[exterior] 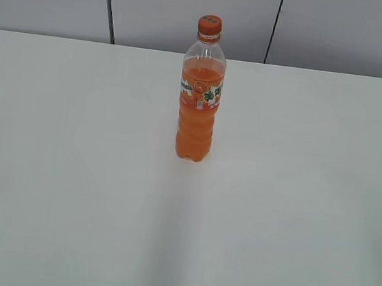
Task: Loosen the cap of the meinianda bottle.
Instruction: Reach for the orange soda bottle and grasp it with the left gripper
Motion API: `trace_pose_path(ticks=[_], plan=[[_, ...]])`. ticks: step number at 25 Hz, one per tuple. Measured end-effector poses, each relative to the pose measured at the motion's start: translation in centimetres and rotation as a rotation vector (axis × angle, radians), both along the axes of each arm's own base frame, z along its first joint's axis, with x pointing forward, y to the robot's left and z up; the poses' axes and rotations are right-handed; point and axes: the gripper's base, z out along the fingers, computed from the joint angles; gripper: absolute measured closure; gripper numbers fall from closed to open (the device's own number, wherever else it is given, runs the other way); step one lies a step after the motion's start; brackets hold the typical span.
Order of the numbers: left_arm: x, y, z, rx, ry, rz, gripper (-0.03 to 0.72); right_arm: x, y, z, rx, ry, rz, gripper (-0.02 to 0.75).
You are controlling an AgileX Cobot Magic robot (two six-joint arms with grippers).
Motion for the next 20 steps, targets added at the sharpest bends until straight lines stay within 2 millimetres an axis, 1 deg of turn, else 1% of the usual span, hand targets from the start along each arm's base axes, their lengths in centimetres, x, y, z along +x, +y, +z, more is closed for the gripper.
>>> trace_pose_path(ticks=[20], plan=[[0.00,0.00,0.00,0.000,0.000,0.000,0.441,0.00,0.00,0.00,0.000,0.000,0.000,0.226]])
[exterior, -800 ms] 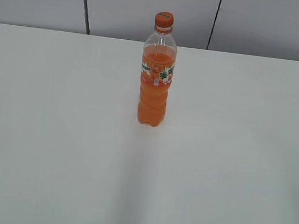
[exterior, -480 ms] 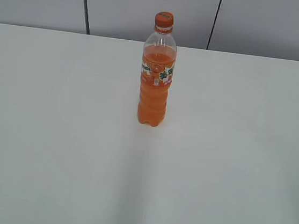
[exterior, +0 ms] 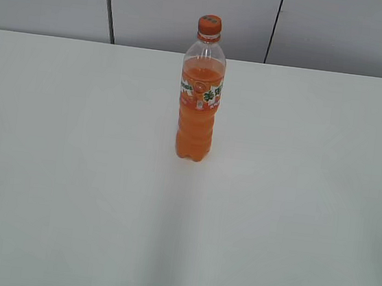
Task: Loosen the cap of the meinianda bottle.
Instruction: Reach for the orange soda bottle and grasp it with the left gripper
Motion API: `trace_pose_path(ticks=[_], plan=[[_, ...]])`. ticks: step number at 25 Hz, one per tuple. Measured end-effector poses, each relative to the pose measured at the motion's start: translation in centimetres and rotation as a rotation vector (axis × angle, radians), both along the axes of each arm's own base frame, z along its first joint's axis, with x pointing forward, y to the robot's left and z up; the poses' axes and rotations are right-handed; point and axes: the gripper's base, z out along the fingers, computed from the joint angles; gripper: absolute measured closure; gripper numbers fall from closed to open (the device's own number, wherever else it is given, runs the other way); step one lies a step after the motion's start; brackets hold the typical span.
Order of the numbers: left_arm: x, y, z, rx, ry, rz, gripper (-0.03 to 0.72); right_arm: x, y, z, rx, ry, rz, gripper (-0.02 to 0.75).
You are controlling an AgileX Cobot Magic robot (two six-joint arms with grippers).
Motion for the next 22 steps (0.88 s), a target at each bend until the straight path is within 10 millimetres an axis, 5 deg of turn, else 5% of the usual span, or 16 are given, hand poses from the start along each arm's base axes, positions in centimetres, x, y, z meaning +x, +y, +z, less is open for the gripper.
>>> trace_pose_path(ticks=[22], plan=[[0.02,0.00,0.00,0.000,0.001,0.000,0.441,0.00,0.00,0.00,0.000,0.000,0.000,0.226]])
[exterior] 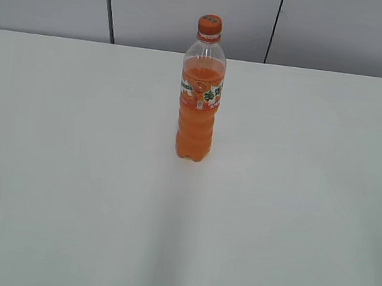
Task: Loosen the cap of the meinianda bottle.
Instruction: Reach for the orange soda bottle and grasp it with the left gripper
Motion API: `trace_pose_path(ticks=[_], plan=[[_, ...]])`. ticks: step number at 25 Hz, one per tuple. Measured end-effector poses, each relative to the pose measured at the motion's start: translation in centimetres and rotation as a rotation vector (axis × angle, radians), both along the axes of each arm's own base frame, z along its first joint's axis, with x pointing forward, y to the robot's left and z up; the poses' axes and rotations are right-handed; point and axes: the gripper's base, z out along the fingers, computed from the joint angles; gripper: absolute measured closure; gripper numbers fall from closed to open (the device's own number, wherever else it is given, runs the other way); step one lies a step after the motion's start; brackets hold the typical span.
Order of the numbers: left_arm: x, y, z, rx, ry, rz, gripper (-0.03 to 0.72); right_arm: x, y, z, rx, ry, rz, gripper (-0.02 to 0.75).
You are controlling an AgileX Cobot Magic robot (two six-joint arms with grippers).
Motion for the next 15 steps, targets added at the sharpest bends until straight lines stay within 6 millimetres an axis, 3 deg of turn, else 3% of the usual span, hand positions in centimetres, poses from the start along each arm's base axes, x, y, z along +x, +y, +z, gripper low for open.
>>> trace_pose_path(ticks=[5,11,15], plan=[[1.4,0.0,0.0,0.001,0.078,0.000,0.430,0.0,0.0,0.0,0.000,0.000,0.000,0.226],[4.5,0.1,0.6,0.022,0.185,0.007,0.427,0.0,0.0,0.0,0.000,0.000,0.000,0.226],[6.9,0.1,1.2,0.035,0.165,0.001,0.427,0.0,0.0,0.0,0.000,0.000,0.000,0.226]])
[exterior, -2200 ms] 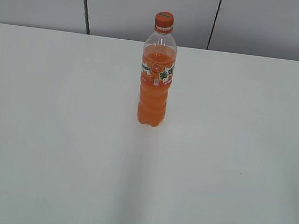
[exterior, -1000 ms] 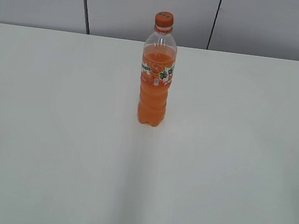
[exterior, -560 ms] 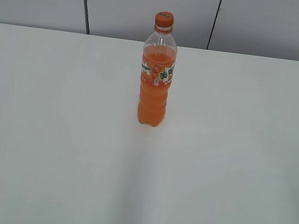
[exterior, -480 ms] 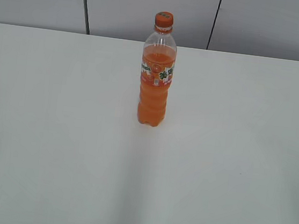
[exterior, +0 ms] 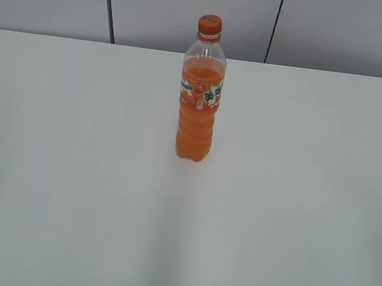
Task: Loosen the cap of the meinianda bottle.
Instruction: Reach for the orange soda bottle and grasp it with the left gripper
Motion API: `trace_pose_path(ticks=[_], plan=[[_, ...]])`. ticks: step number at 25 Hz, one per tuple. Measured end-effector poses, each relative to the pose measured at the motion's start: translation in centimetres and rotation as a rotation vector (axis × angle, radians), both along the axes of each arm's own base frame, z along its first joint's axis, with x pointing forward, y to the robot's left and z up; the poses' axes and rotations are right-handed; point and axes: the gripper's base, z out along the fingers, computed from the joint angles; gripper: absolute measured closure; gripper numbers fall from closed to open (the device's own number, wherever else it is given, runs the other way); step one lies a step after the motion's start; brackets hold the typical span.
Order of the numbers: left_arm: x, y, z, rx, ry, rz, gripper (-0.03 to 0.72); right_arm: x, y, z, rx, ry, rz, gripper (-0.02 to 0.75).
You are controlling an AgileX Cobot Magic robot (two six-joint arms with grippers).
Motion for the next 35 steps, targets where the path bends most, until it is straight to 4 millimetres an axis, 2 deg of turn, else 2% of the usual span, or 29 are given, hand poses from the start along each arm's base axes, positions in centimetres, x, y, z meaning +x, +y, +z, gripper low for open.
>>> trace_pose_path(ticks=[6,13,17,23,28,31,35], plan=[[3.7,-0.2,1.7,0.008,-0.196,-0.030,0.430,0.0,0.0,0.0,0.000,0.000,0.000,0.226],[6.4,-0.5,3.3,0.014,-0.392,-0.059,0.439,0.0,0.0,0.0,0.000,0.000,0.000,0.226],[8.3,-0.7,3.4,0.013,-0.438,-0.072,0.442,0.0,0.0,0.0,0.000,0.000,0.000,0.226],[13.5,-0.9,1.2,0.012,-0.397,-0.095,0.428,0.0,0.0,0.0,0.000,0.000,0.000,0.226],[17.3,-1.1,-1.2,-0.016,-0.387,-0.107,0.353,0.0,0.0,0.0,0.000,0.000,0.000,0.226],[19.1,-1.3,-3.0,-0.040,-0.355,-0.114,0.302,0.0,0.0,0.0,0.000,0.000,0.000,0.226],[20.7,-2.0,-5.0,-0.046,-0.329,-0.199,0.284,0.0,0.0,0.0,0.000,0.000,0.000,0.226]])
